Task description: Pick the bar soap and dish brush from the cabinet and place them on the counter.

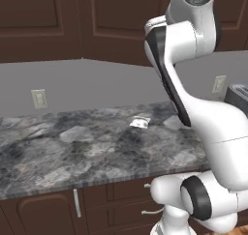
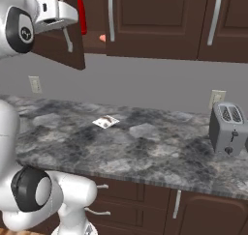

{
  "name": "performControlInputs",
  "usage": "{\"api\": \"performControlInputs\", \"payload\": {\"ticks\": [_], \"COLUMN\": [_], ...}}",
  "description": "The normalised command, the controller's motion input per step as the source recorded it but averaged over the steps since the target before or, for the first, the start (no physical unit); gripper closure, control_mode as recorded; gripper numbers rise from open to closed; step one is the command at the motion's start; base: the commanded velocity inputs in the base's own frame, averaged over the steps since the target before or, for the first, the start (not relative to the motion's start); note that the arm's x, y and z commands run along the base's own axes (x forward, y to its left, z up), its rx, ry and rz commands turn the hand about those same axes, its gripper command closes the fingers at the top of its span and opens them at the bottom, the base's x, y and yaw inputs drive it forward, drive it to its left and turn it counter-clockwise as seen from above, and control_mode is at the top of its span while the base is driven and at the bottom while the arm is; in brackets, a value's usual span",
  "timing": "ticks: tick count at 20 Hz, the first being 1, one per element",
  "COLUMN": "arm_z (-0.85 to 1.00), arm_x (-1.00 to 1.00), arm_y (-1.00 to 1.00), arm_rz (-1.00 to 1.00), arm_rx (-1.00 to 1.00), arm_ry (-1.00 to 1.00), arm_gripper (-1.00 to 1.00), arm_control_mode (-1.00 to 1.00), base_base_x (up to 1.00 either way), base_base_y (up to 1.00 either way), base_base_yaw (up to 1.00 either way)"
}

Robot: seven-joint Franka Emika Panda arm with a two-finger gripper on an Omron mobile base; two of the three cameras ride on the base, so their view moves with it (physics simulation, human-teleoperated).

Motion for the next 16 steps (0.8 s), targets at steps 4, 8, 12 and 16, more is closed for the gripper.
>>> {"api": "performControlInputs", "payload": {"ticks": [4,8,12,16], "arm_z": [0.08,0.12,0.20,0.15], "arm_x": [-0.48,-0.31,-0.03,0.00], "arm_y": [0.05,-0.07,-0.24,-0.31], "arm_rz": [-0.08,-0.05,0.00,0.07], "arm_rx": [-0.03,-0.02,0.00,0.01], "arm_ry": [0.01,0.01,0.03,0.05], "arm_gripper": [1.00,1.00,1.00,1.00], "arm_control_mode": [-1.00,-1.00,-1.00,-1.00], "base_base_x": [0.00,0.00,0.00,0.00], "base_base_y": [0.00,0.00,0.00,0.00], "base_base_yaw": [0.00,0.00,0.00,0.00]}}
